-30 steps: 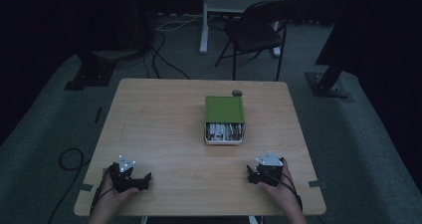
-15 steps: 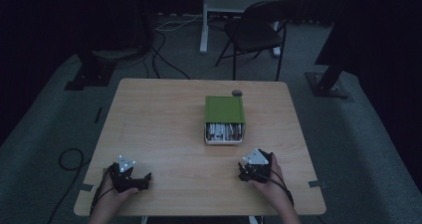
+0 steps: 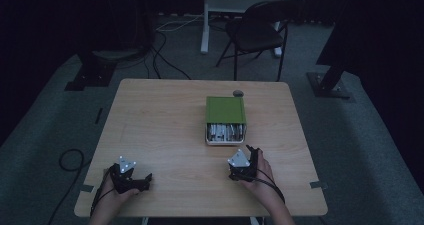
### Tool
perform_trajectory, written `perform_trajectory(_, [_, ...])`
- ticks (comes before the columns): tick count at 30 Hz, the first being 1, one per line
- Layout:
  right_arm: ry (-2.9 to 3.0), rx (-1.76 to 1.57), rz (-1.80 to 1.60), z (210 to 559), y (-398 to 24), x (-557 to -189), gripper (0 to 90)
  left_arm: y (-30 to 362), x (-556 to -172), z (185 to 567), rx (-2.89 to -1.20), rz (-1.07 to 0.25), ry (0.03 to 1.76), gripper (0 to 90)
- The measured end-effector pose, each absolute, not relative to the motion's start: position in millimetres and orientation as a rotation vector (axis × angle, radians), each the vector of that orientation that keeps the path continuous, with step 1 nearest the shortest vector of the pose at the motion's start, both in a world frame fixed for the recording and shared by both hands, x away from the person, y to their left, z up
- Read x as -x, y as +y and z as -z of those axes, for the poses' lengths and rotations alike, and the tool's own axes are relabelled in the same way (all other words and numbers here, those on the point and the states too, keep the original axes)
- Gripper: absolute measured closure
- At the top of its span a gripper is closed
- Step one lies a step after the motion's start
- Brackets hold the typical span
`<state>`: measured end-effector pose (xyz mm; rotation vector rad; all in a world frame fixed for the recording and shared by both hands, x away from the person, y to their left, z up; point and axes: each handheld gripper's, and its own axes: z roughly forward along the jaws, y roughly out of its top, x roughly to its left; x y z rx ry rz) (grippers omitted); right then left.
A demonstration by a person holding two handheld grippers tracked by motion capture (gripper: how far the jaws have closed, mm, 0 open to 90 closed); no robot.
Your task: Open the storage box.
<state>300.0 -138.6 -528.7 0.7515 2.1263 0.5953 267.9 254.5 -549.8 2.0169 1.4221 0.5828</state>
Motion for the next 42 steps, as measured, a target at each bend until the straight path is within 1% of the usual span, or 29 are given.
perform_trajectory(4, [2.127,-0.679,-0.576,529.2,-129.1,-298.4,14.8,254.5,-267.9,549.8,-2.017,-0.583,1.422,1.6])
perform_trajectory(5, [2.121,-0.666,-0.57,529.5,-126.9,-298.1,16.5,254.5,-267.9,549.8,-2.017,-0.583,1.422,1.5])
perform_trajectory(10, [2.118,-0.614,-0.525,530.4,-118.7,-299.2,16.8,254.5,-267.9,549.8,-2.017,-0.583,1.422,1.5])
perform_trajectory(18, [2.105,-0.426,-0.444,530.1,-106.2,-298.2,23.5,254.5,-267.9,549.8,-2.017,-0.582,1.422,1.5])
perform_trajectory(23, [2.073,-0.339,-0.407,529.5,-99.7,-298.5,33.2,254.5,-267.9,549.8,-2.017,-0.582,1.422,1.5])
perform_trajectory(25, [2.042,-0.299,-0.398,527.8,-97.3,-298.9,40.0,254.5,-267.9,549.8,-2.017,-0.582,1.422,1.5])
perform_trajectory(26, [2.033,-0.282,-0.393,526.8,-96.1,-299.2,41.1,254.5,-267.9,549.8,-2.017,-0.582,1.422,1.5])
perform_trajectory(33, [2.049,-0.197,-0.314,530.7,-88.2,-305.8,42.4,254.5,-267.9,549.8,-2.017,-0.582,1.423,1.5])
perform_trajectory(42, [2.028,-0.089,-0.176,542.7,-82.0,-307.2,47.2,254.5,-267.9,549.7,-2.017,-0.582,1.422,1.5])
